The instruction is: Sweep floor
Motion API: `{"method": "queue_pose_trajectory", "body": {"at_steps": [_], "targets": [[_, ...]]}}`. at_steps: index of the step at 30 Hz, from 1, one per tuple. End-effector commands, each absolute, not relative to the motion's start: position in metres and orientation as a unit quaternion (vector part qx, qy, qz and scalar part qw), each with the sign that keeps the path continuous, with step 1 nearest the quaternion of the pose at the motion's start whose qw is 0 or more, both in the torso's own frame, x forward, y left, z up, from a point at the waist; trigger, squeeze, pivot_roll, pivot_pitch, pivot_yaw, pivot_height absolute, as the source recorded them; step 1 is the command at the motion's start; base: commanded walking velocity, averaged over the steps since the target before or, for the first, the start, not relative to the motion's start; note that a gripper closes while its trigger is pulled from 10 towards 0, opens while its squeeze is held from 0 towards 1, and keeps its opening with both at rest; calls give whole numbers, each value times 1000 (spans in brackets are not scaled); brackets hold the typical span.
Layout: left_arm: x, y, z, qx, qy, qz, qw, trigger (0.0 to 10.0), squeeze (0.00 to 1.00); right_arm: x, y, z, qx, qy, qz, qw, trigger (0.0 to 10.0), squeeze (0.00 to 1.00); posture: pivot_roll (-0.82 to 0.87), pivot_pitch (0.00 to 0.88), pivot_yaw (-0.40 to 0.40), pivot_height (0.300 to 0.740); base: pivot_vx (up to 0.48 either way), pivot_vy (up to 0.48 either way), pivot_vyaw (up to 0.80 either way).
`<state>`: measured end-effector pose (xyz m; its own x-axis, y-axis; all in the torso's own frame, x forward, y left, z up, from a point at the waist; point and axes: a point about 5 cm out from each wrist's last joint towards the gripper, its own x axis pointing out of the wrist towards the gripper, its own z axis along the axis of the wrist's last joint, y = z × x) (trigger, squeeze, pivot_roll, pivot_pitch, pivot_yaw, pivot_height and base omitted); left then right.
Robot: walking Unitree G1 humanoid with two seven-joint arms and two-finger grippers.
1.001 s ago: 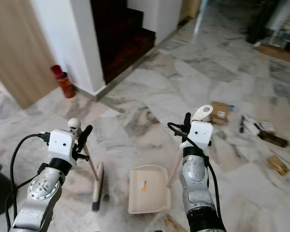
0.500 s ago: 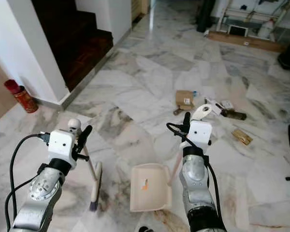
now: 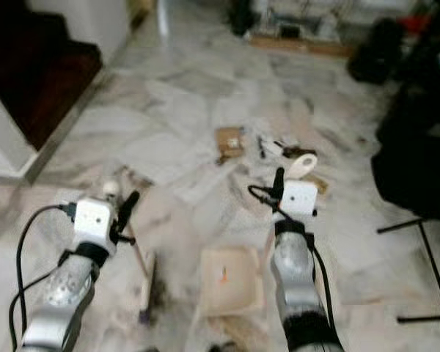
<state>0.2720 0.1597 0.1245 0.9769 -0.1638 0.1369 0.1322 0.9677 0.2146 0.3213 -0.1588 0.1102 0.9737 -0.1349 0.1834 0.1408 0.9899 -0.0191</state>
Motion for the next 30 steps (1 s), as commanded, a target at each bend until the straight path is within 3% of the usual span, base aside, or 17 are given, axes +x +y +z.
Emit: {"method": "queue_pose_trajectory", "body": {"at_steps": [1, 9, 24, 30], "targets": [[272, 159, 131, 108, -96, -73, 987, 10000, 0, 322, -160, 114, -9, -101, -72, 992, 10000, 0, 86, 141, -2, 740, 0, 0, -788], [272, 159, 132, 105, -98, -75, 987, 10000, 0, 322, -160, 113, -9, -99, -71, 992, 10000, 0, 87, 142, -1, 740, 0, 0, -788], [274, 156, 131, 93, -95, -81, 988, 10000, 0, 321, -155, 114, -10, -105, -51, 993, 10000, 0, 83, 134, -2, 740, 0, 0, 0], [274, 156, 131, 94, -93, -81, 988, 10000, 0, 321, -153, 113, -7, -105, -47, 993, 10000, 0, 86, 129, -2, 740, 261, 0, 0]]}}
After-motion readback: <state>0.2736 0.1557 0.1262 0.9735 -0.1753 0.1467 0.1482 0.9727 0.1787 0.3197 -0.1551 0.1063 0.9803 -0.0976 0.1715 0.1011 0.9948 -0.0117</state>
